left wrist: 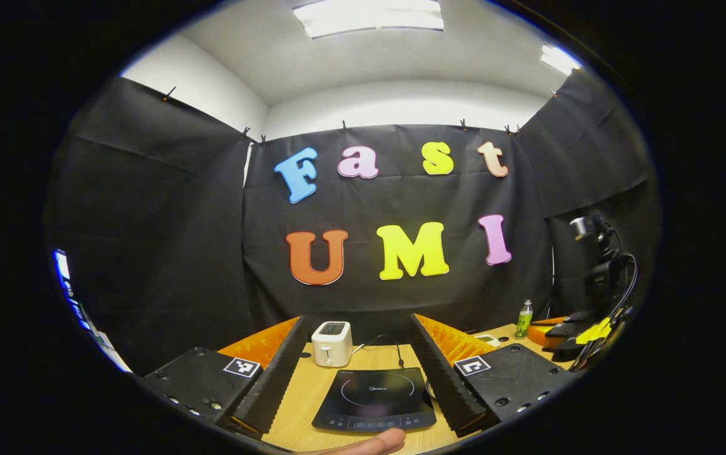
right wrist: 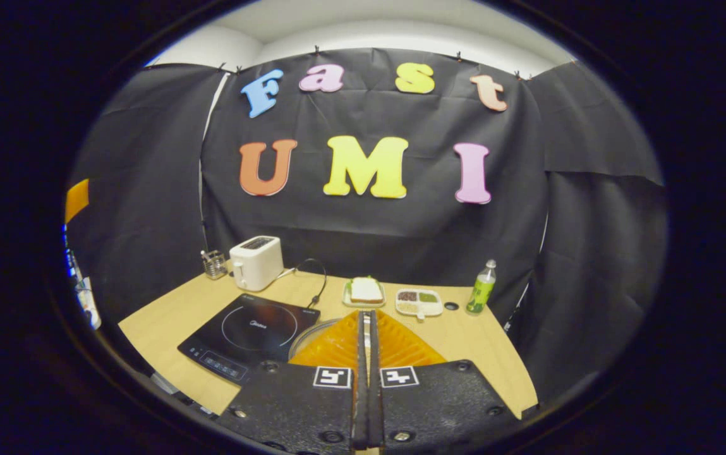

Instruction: First push the handle of the pot to place it horizontally, then grasp the pot with both hands and set it on the induction cooktop.

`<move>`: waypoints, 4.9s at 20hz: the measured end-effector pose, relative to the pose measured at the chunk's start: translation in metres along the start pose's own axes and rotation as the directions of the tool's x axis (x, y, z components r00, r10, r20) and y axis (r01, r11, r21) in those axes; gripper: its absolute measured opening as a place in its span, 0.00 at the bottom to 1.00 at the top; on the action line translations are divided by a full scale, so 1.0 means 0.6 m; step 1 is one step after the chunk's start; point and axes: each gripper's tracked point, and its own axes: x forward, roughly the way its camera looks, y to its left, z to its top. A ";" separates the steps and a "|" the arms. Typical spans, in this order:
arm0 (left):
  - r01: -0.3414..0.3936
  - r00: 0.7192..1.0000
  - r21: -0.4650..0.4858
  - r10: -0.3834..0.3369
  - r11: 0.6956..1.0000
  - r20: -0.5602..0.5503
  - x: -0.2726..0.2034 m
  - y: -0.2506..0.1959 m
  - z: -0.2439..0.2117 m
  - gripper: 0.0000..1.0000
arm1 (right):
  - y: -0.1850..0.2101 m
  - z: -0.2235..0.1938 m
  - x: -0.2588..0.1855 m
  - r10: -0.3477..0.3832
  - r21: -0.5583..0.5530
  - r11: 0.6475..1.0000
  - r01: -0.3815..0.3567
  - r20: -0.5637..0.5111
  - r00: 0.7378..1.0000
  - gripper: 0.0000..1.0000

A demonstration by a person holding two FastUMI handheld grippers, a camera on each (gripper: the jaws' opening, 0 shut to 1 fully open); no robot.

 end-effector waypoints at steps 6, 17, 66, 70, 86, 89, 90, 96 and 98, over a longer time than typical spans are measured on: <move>0.001 1.000 -0.005 -0.001 1.000 0.012 -0.011 0.009 0.000 0.96 | 0.048 -0.080 0.043 0.041 -0.016 0.999 -0.043 -0.133 0.990 0.04; -0.034 0.999 0.004 0.034 0.999 -0.001 -0.007 0.036 -0.031 0.96 | 0.138 -0.253 0.091 0.145 0.002 0.988 -0.157 -0.397 0.906 0.04; 0.031 0.998 -0.065 -0.035 0.997 -0.054 -0.014 -0.038 -0.060 0.96 | 0.071 -0.400 0.084 0.235 0.101 0.971 -0.218 -0.585 0.776 0.04; 0.042 0.998 -0.039 -0.043 0.998 -0.037 -0.018 -0.050 -0.052 0.96 | 0.055 -0.401 0.083 0.237 0.107 0.971 -0.215 -0.585 0.776 0.04; 0.024 0.999 -0.051 -0.022 0.998 0.038 -0.028 -0.065 0.006 0.96 | -0.033 -0.405 0.087 0.219 0.122 0.976 -0.182 -0.561 0.798 0.01; 0.014 0.998 -0.040 -0.012 0.999 0.055 -0.030 -0.068 0.010 0.96 | -0.052 -0.404 0.089 0.227 0.136 0.974 -0.182 -0.557 0.799 0.01; 0.014 0.998 -0.037 -0.012 0.999 0.059 -0.030 -0.073 0.012 0.96 | -0.061 -0.404 0.089 0.225 0.138 0.974 -0.178 -0.555 0.801 0.04; 0.066 0.995 -0.031 -0.063 0.997 0.072 -0.032 -0.118 0.018 0.96 | -0.123 -0.396 0.098 0.162 0.079 0.987 -0.142 -0.520 0.838 0.01; 0.081 0.994 -0.032 -0.078 0.996 0.076 -0.028 -0.128 0.017 0.96 | -0.142 -0.395 0.106 0.133 0.049 0.991 -0.126 -0.511 0.849 0.01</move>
